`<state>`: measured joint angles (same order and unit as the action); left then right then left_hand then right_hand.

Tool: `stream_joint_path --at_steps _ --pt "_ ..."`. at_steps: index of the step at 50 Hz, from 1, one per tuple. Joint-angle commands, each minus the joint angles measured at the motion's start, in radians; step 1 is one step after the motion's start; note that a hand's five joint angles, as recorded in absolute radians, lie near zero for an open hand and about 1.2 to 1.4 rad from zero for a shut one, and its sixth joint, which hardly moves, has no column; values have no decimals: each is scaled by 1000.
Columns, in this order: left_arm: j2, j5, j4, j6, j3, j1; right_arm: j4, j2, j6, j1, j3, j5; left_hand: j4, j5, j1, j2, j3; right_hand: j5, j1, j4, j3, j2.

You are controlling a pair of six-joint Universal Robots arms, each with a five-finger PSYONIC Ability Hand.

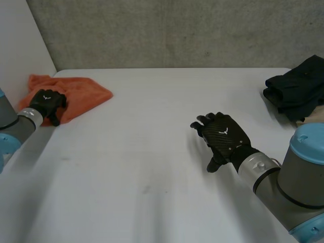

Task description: Fold the laundry.

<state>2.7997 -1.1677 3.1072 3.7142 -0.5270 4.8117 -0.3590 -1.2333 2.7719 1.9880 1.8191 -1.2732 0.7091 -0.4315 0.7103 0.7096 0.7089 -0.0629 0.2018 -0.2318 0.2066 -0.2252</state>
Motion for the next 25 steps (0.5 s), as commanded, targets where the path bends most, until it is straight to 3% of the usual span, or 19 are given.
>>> stream_joint_path --at_steps 1,11,14,16,19,21,25 --pt "11 -30 63 0 18 -3 3 0 0 2 0 0 139 -242 137 138 139 63 -27 57 -32 51" --pt "27 -29 80 -2 33 -4 3 0 0 3 0 0 241 -344 240 240 241 63 -27 57 -32 51" --pt "31 -30 80 -2 39 -4 2 0 0 3 0 0 405 -508 404 404 405 63 -27 57 -32 51" --pt "26 -39 82 -5 33 -13 2 0 -3 3 -1 0 685 -788 684 685 685 63 -27 57 -32 51" --pt "6 -84 102 -5 10 -39 0 0 -12 3 -1 0 687 -790 686 687 687 63 -27 57 -32 51" --pt "-54 -157 142 -5 -53 -69 0 0 -15 3 -1 -1 687 -790 686 687 687 63 -27 57 -32 51" --pt "-228 -216 234 -16 -259 -93 0 0 -20 0 -3 -1 687 -790 686 687 687 63 -27 57 -32 51"
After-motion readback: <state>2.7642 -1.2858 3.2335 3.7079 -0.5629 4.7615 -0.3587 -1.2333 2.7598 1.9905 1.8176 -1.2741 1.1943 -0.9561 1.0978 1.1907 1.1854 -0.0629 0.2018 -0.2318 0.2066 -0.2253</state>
